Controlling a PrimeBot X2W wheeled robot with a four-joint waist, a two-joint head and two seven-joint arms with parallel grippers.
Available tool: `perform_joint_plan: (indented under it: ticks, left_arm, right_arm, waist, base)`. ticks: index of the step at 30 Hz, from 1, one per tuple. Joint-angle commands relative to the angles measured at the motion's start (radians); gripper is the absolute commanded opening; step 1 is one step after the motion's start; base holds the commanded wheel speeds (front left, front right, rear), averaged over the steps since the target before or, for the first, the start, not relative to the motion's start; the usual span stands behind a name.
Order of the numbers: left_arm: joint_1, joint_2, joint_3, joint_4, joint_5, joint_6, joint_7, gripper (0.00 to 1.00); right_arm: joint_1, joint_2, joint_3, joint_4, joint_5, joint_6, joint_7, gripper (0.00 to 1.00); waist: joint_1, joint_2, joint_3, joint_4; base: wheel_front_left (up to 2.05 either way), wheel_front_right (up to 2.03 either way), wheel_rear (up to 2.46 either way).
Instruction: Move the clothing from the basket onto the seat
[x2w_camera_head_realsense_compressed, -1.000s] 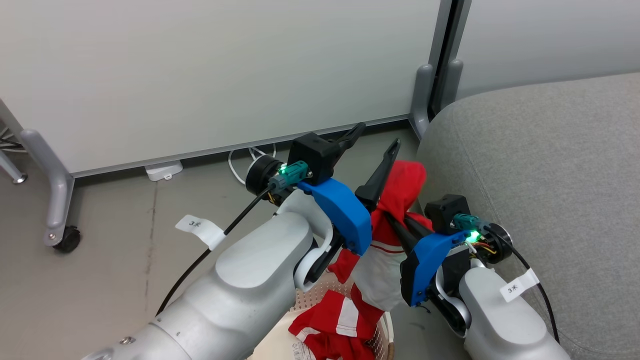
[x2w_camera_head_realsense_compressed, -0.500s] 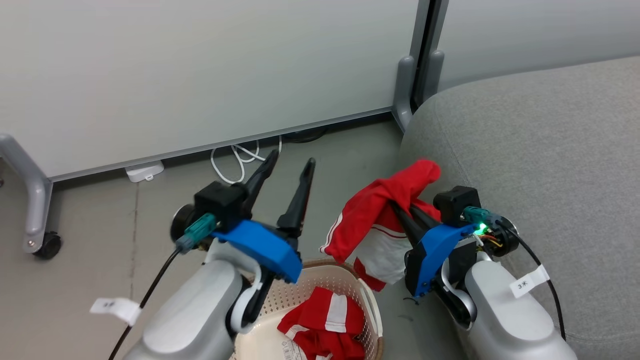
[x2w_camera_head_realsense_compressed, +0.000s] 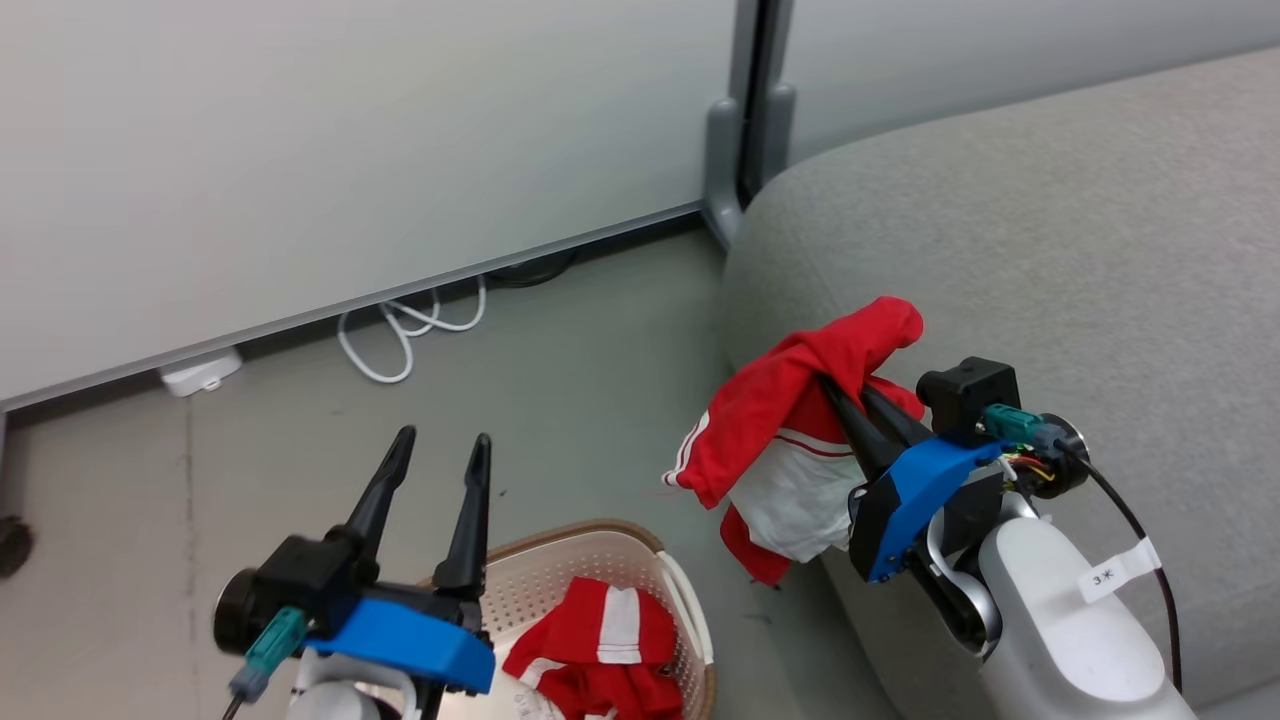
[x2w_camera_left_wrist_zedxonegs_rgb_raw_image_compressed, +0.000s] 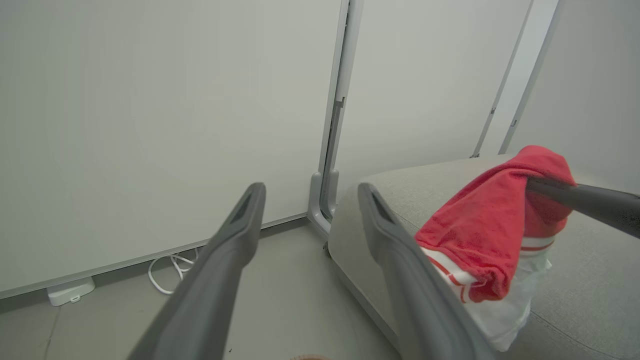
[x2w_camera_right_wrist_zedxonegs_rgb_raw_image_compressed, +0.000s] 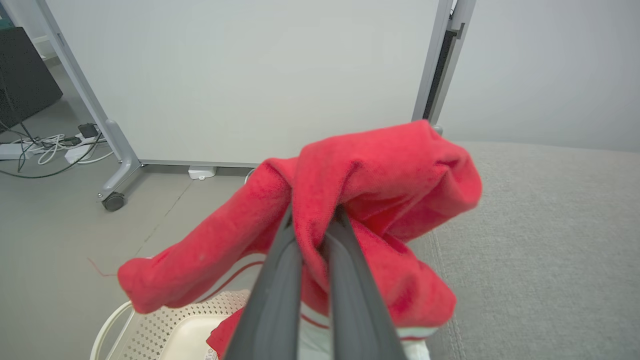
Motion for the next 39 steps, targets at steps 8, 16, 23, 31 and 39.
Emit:
perform_joint_plan:
  ticks: [8,16,23,31,39]
  left_arm:
    - [0.101,-0.051,0.129,-0.05,0.078,-0.04,-0.003,1.0]
    - [0.1,-0.077,0.18,-0.047,0.143,-0.081,-0.003,1.0]
    - [0.087,-0.086,0.198,-0.038,0.176,-0.105,-0.003,1.0]
    - [0.077,-0.092,0.203,-0.031,0.198,-0.123,-0.003,1.0]
    - [0.045,-0.075,0.193,-0.047,0.213,-0.132,-0.003,1.0]
  right_arm:
    - [0.046,0.005,-0.025,-0.099,-0.011,0.0,0.032,0.0]
    - [0.08,0.017,-0.058,-0.149,-0.015,0.0,0.042,0.0]
    - [0.113,0.034,-0.075,-0.171,-0.016,0.0,0.034,0.0]
    - [0.125,0.044,-0.095,-0.177,-0.02,0.0,0.031,0.0]
    - [0.039,0.052,-0.184,-0.172,0.014,0.0,0.012,0.0]
  waist:
    - [0.0,-0.0001,0.031,-0.134]
    - [0.0,-0.0001,0.061,-0.241]
    - [0.0,-0.0001,0.081,-0.299]
    - [0.0,-0.0001,0.098,-0.295]
    - [0.0,-0.0001,0.167,-0.247]
  base:
    - [0.0,0.0,0.0]
    - [0.0,0.0,0.0]
    - [0.0,0.0,0.0]
    - [0.0,0.0,0.0]
    - [0.0,0.0,0.0]
